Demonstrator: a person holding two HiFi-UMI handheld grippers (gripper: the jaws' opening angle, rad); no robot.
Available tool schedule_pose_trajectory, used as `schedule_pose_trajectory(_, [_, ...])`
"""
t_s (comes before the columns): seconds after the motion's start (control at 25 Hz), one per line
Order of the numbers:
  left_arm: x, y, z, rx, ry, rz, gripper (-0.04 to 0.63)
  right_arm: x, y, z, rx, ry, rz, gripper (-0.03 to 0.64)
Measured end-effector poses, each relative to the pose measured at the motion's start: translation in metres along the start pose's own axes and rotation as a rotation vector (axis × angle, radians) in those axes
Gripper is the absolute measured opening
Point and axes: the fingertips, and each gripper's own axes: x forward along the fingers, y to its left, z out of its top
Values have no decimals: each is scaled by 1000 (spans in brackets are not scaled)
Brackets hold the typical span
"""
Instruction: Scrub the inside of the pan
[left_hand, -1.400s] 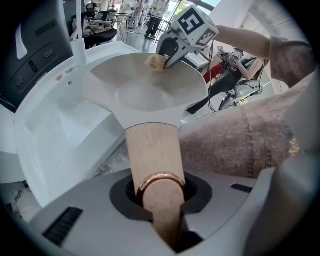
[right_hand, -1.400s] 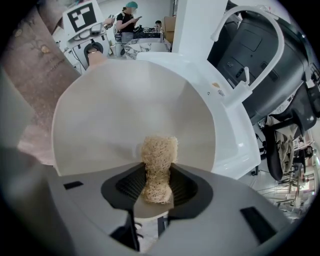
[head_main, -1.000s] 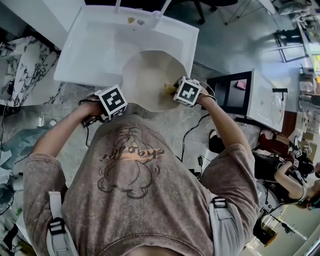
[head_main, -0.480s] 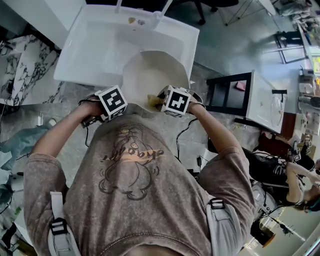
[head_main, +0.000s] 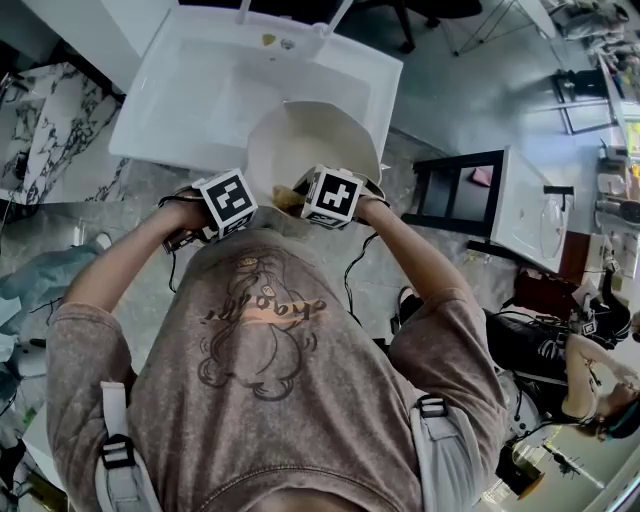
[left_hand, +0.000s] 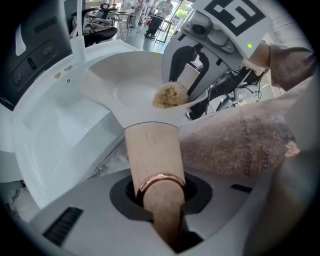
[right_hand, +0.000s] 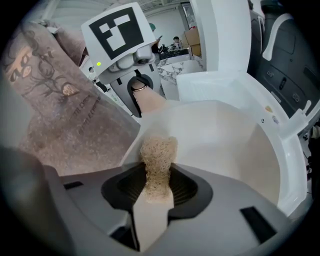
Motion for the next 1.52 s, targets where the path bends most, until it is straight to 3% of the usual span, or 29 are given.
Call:
schedule_pose_trajectory(0.28, [-1, -1, 0, -5, 9, -15, 84, 7, -26, 34, 42, -87, -55, 152])
schedule_pose_trajectory(0.52, [-2, -2, 0, -6, 13, -23, 84, 13, -42, 49, 8, -72, -97, 152])
schedule_pose_trajectory(0.72, [-3, -2, 4, 10, -2, -38, 86, 14, -62, 55, 50, -102, -149, 153])
schedule_pose_trajectory(1.12, [-1, -6, 2, 20, -7, -45, 95, 23, -116, 62, 145, -161, -316, 153])
schedule_pose_trajectory(1.52, [-1, -8, 3, 19, -6, -47, 97, 16, -161, 47, 177, -128, -437, 153])
